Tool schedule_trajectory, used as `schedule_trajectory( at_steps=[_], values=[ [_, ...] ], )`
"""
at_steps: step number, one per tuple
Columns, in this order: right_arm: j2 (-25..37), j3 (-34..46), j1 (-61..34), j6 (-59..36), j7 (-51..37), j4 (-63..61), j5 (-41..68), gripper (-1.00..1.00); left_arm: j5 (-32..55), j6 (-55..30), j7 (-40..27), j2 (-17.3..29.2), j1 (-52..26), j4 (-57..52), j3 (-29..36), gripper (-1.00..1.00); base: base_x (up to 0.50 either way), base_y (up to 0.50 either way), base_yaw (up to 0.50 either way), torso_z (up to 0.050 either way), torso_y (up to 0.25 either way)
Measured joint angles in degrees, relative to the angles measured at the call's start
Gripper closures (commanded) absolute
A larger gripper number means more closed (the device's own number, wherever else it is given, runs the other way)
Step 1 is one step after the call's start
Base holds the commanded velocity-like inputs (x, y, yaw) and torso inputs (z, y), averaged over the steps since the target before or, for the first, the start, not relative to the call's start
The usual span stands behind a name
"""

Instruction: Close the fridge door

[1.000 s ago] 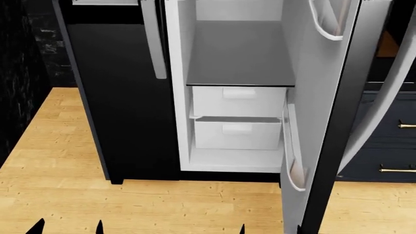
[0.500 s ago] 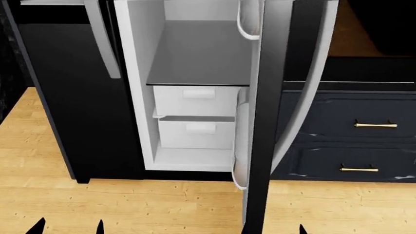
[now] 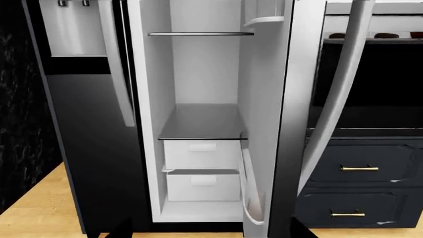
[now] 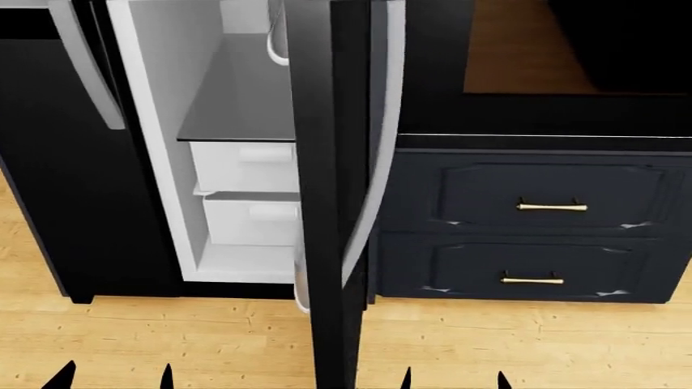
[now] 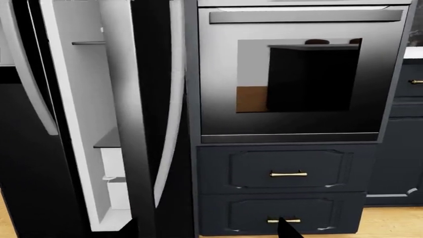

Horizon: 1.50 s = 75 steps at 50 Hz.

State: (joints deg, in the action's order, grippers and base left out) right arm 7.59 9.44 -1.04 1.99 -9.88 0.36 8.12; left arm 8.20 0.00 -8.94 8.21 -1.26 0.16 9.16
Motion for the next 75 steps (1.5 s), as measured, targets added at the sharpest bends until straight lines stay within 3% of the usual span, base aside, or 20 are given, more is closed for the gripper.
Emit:
schedule_trajectory(
  at_steps=[26,36,52,66,75],
  values=[
    [0.83,1.07,-0.24,0.42,-1.06,0.06,1.04,-1.00,0.94,0.27,-0.87,0.89,-0.22,0.09,0.94,-1.00,0.00,-0.50,0.00,0.000,0.000],
    [1.28,1.48,-0.37,1.19,-1.50,0.31,0.91,-1.00,1.10,0.44,-1.23,1.03,-0.43,0.35,1.43,-1.00,0.00,-0.01,0.00,0.000,0.000],
    [1.54,1.78,-0.42,1.32,-1.97,0.07,2.16,-1.00,1.51,0.53,-1.76,1.63,-0.45,0.26,1.89,-1.00,0.00,-0.50,0.00,0.000,0.000],
    [2.12,2.57,-0.95,-0.27,-2.87,0.17,1.85,-1.00,1.88,0.52,-2.20,1.94,-0.49,0.04,2.39,-1.00,0.00,-0.02,0.00,0.000,0.000],
    [2.21,2.91,-1.30,-1.32,-3.13,0.29,2.39,-1.00,2.08,0.62,-2.47,2.28,-0.55,0.10,2.59,-1.00,0.00,-0.47,0.00,0.000,0.000]
  ],
)
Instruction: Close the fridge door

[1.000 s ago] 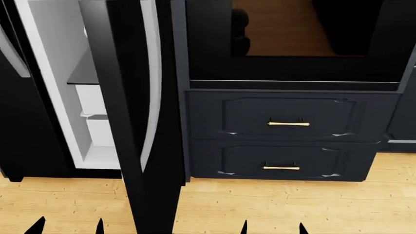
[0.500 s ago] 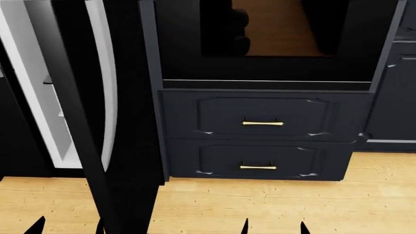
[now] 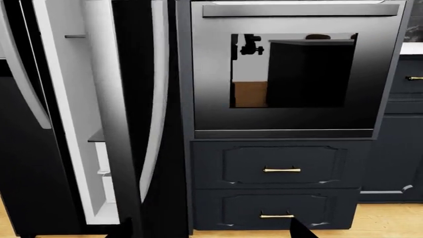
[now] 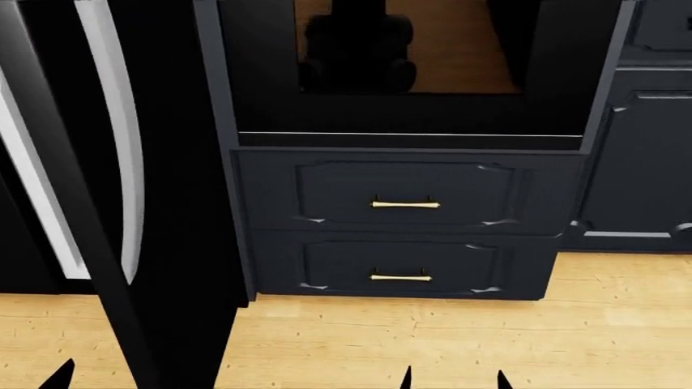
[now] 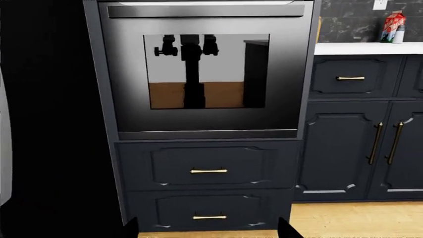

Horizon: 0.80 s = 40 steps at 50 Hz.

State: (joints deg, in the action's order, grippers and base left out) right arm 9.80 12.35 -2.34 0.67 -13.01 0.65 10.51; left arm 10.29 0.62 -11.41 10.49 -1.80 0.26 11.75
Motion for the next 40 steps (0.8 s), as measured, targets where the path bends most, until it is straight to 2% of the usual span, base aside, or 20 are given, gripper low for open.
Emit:
schedule_trajectory(
  at_steps=[3,22,40],
  values=[
    [0.11,0.11,-0.06,-0.30,-0.11,-0.02,0.09,-1.00,0.07,0.03,-0.07,0.05,-0.01,0.04,0.11,-1.00,0.16,-0.42,0.00,0.000,0.000],
    [0.73,0.70,-0.39,-1.50,-0.95,-0.15,0.44,-1.00,0.51,-0.02,-0.63,0.43,-0.01,-0.20,0.74,-1.00,0.47,-0.17,0.00,0.000,0.000],
    [1.22,1.17,-0.44,-1.67,-1.58,-0.38,0.76,-1.00,0.96,0.11,-1.13,0.83,0.05,-0.45,1.19,-1.00,0.49,-0.08,0.00,0.000,0.000]
  ],
)
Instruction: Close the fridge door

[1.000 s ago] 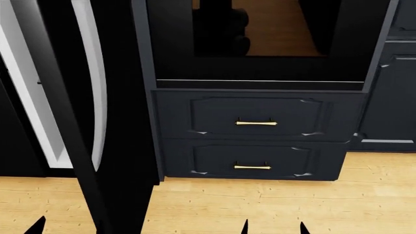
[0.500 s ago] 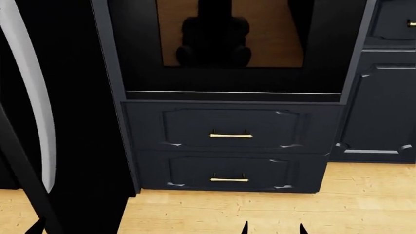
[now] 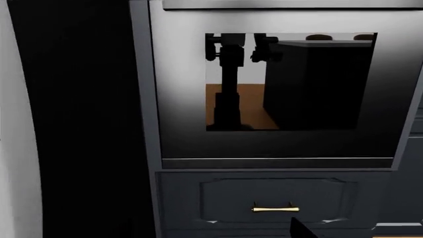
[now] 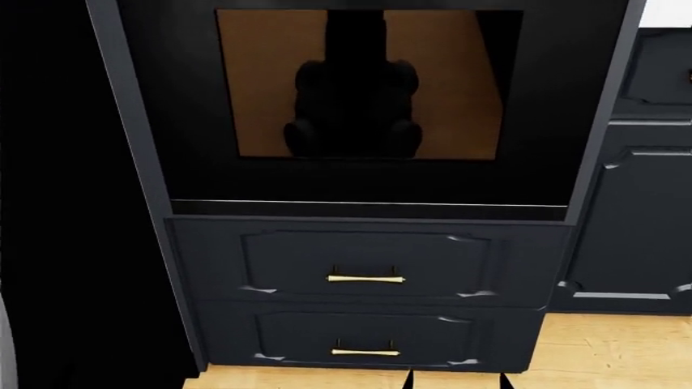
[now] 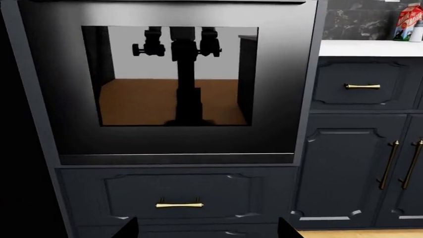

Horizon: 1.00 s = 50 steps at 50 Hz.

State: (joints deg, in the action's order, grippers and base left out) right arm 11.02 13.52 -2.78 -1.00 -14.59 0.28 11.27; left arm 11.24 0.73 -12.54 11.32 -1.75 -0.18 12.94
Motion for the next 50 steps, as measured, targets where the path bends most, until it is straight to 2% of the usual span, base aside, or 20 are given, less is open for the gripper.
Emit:
schedule_trajectory(
  at_steps=[50],
  values=[
    [0.98,1.27,-0.34,0.37,-1.29,-0.03,0.79,-1.00,1.00,0.26,-1.28,1.02,-0.20,-0.21,1.18,-1.00,0.50,0.00,0.00,0.000,0.001]
  ],
)
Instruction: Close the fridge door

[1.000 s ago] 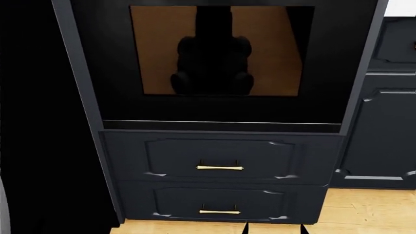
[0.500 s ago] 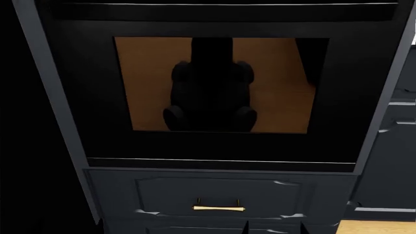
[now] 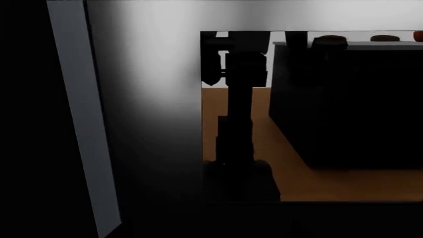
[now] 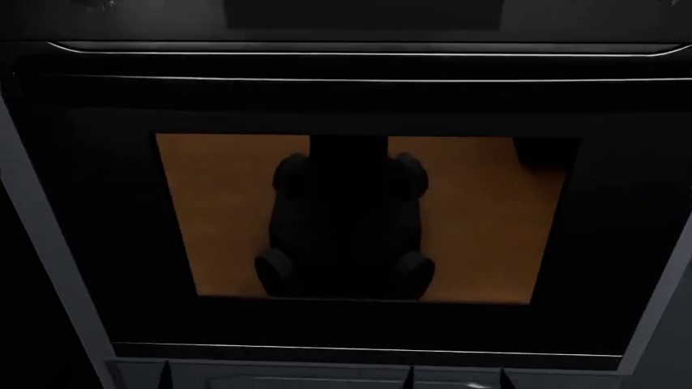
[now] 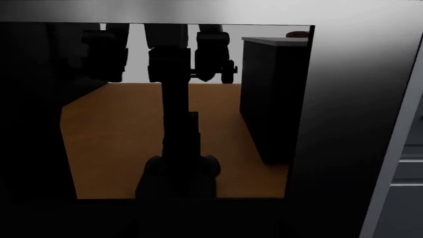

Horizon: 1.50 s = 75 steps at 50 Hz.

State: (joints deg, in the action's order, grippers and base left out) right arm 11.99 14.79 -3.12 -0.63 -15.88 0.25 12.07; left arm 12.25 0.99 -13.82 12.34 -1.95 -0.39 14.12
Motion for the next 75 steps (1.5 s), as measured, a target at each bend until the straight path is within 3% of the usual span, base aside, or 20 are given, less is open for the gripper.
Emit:
schedule_trajectory(
  at_steps=[12,26,39,47,55,63,75],
  values=[
    [0.19,0.29,-0.14,0.21,-0.25,0.15,0.18,-1.00,0.22,0.03,-0.27,0.23,-0.11,-0.02,0.26,-1.00,0.50,0.00,0.00,0.000,0.001],
    [0.21,0.83,-0.44,1.05,-0.46,0.77,0.08,-1.00,2.10,-2.75,-2.00,1.91,0.21,-4.20,-1.69,-1.00,0.01,0.00,0.00,0.000,0.001],
    [-0.41,1.56,-0.85,1.56,-0.74,1.36,0.29,-1.00,13.84,-18.52,-7.41,12.84,-0.48,-19.35,-16.69,-1.00,0.00,0.00,0.00,0.000,0.000],
    [-0.68,1.93,-0.99,1.69,-1.04,1.31,0.43,-1.00,25.04,-27.07,-9.72,18.98,-1.94,-22.46,-26.06,-1.00,0.00,0.00,0.00,0.000,0.000],
    [-0.78,2.14,-1.11,1.99,-1.24,1.37,0.68,-1.00,29.74,-30.26,-9.07,23.12,-4.00,-18.35,-31.08,-1.00,0.00,0.00,0.00,0.000,0.003],
    [-0.84,2.32,-1.27,2.40,-1.40,1.65,0.91,-1.00,27.36,-30.46,-8.87,26.41,-9.26,-10.16,-31.95,-1.00,0.00,0.00,0.00,0.000,0.000],
    [-0.88,2.45,-1.65,3.20,-1.60,2.45,1.28,-1.00,17.07,-29.14,-7.99,30.99,-29.39,7.86,-24.97,-1.00,0.00,0.00,0.00,0.000,0.000]
  ],
)
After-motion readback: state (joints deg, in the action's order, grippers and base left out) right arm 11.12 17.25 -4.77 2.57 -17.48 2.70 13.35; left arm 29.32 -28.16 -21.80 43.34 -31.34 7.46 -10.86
